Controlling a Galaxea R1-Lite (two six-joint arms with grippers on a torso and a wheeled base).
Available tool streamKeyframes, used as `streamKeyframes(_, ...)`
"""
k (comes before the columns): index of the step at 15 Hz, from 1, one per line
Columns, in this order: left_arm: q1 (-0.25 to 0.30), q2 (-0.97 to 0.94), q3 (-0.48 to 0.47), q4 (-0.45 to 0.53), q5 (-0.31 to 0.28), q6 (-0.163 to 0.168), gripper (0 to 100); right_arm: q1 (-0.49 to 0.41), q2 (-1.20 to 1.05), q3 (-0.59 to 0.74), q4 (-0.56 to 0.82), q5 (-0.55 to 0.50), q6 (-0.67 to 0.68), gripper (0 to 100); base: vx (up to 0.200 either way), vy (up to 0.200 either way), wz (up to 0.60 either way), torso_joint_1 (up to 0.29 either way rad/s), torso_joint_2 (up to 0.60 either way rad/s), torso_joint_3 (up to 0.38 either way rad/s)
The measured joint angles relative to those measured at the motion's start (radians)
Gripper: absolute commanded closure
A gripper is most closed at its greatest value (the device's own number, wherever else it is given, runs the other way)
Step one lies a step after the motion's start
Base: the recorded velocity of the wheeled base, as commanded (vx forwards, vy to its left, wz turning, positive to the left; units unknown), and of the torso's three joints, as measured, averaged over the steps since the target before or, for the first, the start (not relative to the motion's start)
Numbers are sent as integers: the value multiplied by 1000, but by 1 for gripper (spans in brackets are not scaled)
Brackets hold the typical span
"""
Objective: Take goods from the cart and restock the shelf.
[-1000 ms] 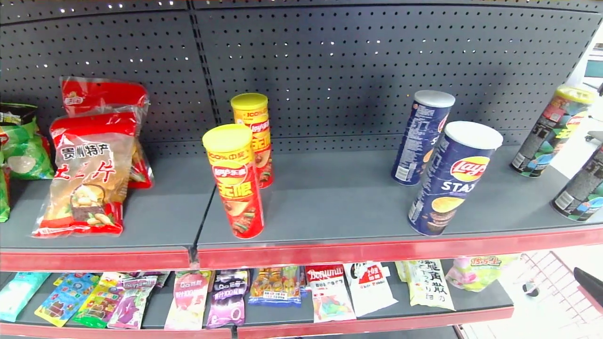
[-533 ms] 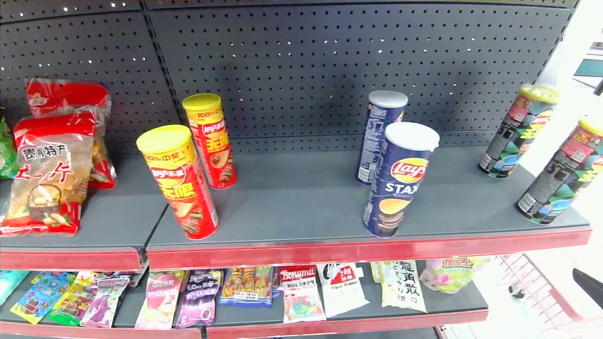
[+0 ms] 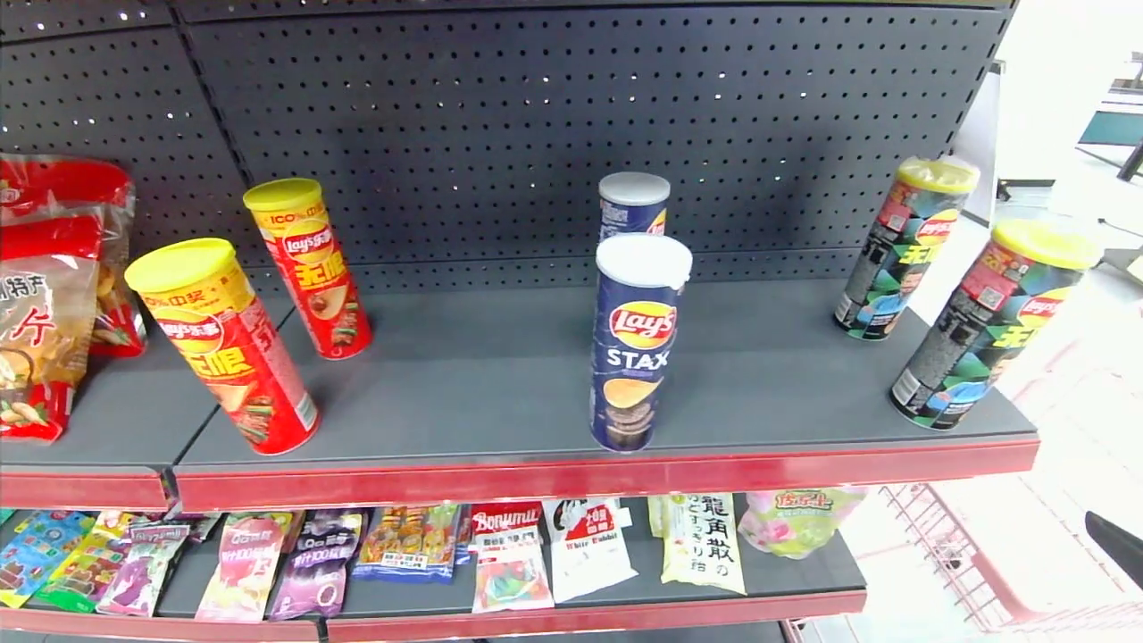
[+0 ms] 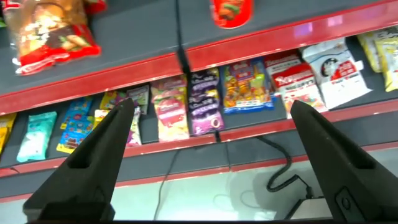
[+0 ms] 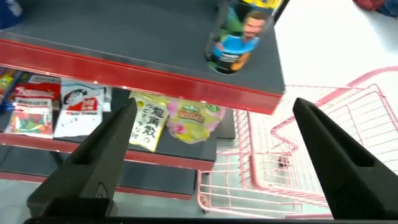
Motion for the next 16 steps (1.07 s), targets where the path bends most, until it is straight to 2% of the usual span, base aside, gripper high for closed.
streamKeyframes(3,0,0,0,0,0,0,0,0,-1,1,0,0,0,0,0,-200,0,2,2,-1)
streamKeyframes(7,1,-2,0,1,1,2,0,0,-1,1,-6,0,0,0,0,0,0,0,0,0)
streamKeyframes(13,0,-13,3,1,1,47,0,-2,-8,0,-9,-2,7,0,0,0,0,0,0,0)
streamKeyframes(16,1,-34,18,1,1,52,0,-3,-9,0,-9,-3,8,0,0,0,0,0,0,0)
